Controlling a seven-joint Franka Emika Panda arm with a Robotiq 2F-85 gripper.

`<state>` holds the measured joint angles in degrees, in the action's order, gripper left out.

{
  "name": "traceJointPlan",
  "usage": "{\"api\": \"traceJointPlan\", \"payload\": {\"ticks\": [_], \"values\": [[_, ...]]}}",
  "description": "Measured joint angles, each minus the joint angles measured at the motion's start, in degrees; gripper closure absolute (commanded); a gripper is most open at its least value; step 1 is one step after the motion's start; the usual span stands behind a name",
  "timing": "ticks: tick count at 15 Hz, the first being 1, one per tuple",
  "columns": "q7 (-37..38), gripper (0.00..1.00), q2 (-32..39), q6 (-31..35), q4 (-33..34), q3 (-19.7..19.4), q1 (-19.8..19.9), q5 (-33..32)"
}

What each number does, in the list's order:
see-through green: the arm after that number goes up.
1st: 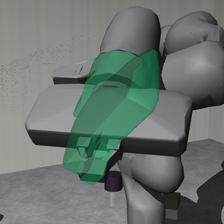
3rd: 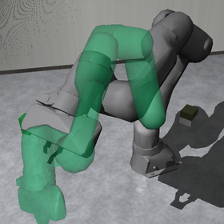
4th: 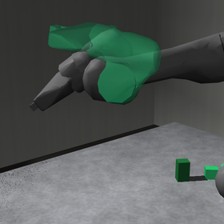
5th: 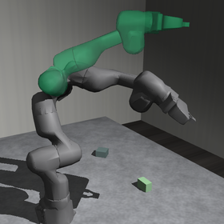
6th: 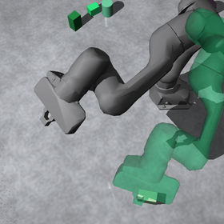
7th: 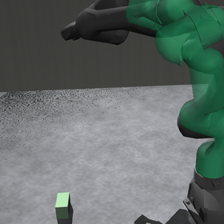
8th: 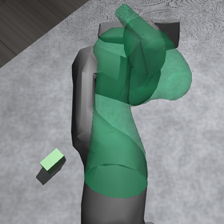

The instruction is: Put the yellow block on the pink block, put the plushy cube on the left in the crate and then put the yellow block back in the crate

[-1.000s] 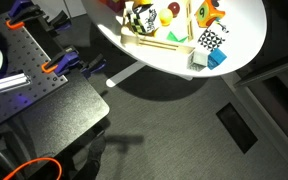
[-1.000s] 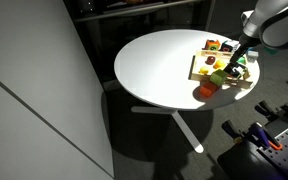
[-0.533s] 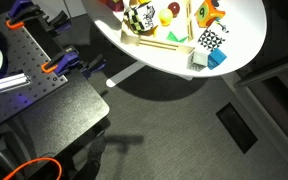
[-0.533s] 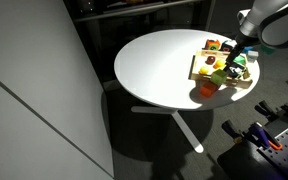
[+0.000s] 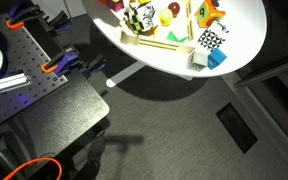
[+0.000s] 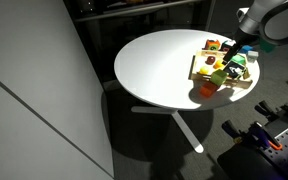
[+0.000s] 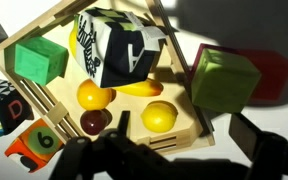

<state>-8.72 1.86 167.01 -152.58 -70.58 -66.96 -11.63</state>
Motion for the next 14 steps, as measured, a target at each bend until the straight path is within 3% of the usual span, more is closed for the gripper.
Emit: {"api": "traceJointPlan", "payload": {"ticks": [1,2,6,11,14], "values": [[0.01,0.00,-0.77,-0.93,-0.01,0.06,0.00,0.07],[0.01,0.00,-1.51,-1.80,-0.01,2.60,2.23,0.44],[-0.04,0.00,-4.28,-6.29,-0.03,21.91,19.57,3.72],[-2.62,0.00,-5.10,-9.58,-0.03,45.07,40.23,13.36],[-4.09,0.00,-5.10,-10.53,-0.02,55.21,49.72,17.57]]}}
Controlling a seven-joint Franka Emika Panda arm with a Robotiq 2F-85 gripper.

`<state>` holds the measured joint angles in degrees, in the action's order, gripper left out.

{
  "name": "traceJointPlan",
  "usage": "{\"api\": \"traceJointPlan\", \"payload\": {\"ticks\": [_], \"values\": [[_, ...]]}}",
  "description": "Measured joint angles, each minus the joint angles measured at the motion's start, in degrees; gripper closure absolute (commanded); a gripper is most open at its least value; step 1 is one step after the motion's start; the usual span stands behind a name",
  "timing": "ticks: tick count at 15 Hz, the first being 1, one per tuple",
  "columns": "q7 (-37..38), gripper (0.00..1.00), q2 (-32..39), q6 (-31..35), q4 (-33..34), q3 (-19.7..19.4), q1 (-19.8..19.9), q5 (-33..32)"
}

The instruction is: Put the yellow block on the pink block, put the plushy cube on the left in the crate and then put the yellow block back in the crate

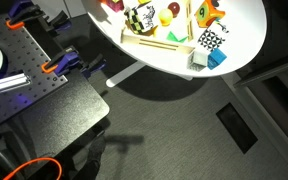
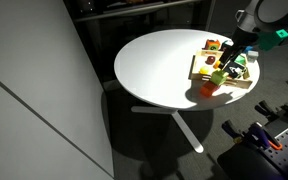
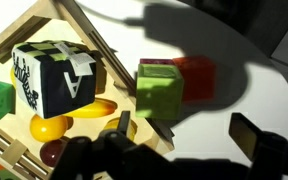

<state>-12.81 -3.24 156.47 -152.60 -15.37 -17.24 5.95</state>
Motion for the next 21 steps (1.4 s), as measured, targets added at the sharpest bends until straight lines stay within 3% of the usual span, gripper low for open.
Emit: {"api": "traceJointPlan", "payload": {"ticks": [3,7,21], "values": [[-0.93,0.00,0.00,-1.37,0.19,5.37,5.33,2.63],[-1.49,0.00,0.00,-3.59,0.92,8.81,8.93,5.02],[-1.88,0.00,6.38,-8.53,8.68,12.00,13.75,4.98]]}}
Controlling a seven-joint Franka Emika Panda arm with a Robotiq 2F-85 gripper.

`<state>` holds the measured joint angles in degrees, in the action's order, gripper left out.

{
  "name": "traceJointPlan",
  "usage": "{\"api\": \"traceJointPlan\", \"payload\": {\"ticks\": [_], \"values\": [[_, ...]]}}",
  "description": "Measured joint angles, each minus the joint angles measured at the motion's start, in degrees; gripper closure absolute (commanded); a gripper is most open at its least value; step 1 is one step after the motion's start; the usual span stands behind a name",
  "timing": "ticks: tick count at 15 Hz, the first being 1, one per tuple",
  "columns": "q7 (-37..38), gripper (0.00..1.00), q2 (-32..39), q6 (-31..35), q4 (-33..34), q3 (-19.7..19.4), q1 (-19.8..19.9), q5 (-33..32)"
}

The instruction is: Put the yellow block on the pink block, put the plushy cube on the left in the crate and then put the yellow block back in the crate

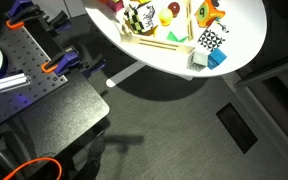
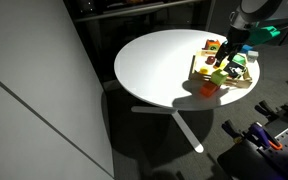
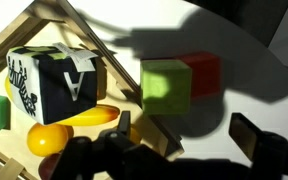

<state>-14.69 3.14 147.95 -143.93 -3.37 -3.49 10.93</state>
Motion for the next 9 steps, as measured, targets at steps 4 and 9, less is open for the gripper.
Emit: {"api": "traceJointPlan", "payload": {"ticks": [4,9], "values": [[-0.05,0.00,3.15,-0.97,2.11,0.81,0.64,-1.14],[-0.01,0.00,5.62,-1.38,3.14,1.84,0.73,-4.73]]}}
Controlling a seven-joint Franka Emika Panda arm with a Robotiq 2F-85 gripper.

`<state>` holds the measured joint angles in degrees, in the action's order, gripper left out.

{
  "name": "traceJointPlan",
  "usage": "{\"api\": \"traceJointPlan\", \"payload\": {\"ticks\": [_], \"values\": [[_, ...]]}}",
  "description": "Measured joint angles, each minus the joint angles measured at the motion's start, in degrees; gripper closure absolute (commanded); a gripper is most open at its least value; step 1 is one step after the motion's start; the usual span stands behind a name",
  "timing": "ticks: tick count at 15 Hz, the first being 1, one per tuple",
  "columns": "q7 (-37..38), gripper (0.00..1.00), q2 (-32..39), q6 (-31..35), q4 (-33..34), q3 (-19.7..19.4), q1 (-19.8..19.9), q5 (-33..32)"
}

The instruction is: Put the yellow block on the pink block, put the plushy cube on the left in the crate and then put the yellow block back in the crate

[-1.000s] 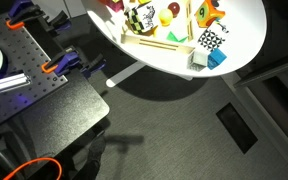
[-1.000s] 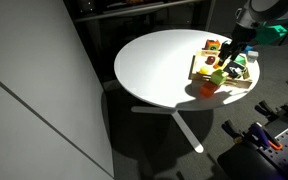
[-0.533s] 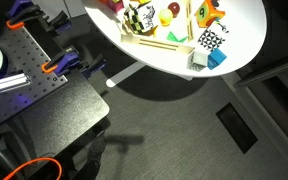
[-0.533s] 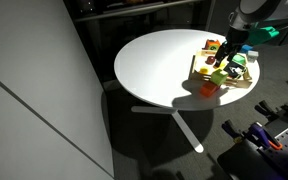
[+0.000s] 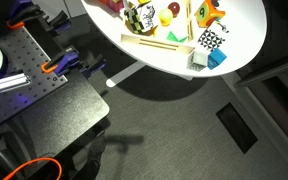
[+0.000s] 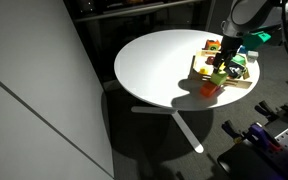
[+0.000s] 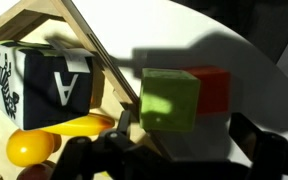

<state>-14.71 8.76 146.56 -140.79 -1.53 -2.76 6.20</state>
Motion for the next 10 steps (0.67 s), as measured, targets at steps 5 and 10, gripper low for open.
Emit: {"api": "traceJointPlan", "payload": {"ticks": [5,10], "values": [[0.46,0.00,0.87,0.00,0.06,0.29,0.00,-4.79],[0.58,0.00,1.46,0.00,0.08,0.38,0.00,-6.28]]}}
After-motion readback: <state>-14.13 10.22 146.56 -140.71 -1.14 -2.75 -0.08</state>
